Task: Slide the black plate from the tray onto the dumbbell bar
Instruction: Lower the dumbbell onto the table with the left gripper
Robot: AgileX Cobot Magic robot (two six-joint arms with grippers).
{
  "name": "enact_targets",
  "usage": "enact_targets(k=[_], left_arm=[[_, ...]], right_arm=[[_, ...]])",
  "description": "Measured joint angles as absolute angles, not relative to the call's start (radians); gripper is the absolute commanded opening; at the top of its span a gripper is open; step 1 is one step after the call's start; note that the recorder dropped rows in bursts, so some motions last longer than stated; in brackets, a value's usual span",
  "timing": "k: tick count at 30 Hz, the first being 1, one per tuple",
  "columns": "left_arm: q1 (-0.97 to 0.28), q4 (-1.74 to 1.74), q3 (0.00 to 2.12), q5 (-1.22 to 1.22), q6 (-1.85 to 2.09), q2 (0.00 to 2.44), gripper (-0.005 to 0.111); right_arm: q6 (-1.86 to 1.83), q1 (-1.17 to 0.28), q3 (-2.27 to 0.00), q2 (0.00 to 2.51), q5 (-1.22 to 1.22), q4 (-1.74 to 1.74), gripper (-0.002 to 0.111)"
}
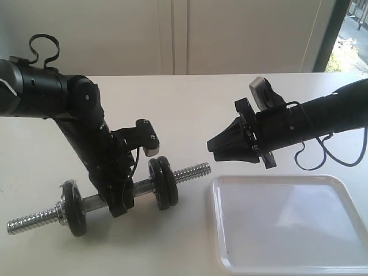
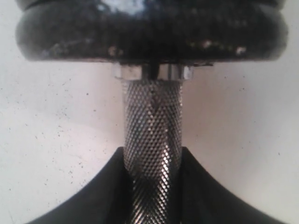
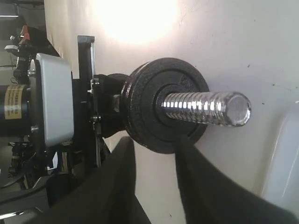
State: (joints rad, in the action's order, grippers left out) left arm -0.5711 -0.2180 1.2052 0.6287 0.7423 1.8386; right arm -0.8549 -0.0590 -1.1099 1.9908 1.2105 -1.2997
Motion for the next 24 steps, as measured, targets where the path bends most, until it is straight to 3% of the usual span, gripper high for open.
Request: enact_targets(k=[12,15,20,24], left_arm=[[-0.571,-0.220,1.207,0.622,0.739,1.842,0.003],[-0.571,-0.220,1.207,0.625,0.739,1.842,0.021],[-0.571,-0.238,1.214,0.632,0.739,1.836,0.060],[-0.571,-0.265,1.235,0.625,0.739,1.812,0.066]], right_arm=[[-0.855,-0.059,-1.125,1.991,1.212,-1.302,0.007],[-0.855,-0.059,-1.125,1.991,1.212,-1.302,0.007],[-0.855,-0.059,-1.125,1.991,1.212,-1.313,0.007],[-0.855,-0.059,-1.125,1.991,1.212,-1.322,0.007]])
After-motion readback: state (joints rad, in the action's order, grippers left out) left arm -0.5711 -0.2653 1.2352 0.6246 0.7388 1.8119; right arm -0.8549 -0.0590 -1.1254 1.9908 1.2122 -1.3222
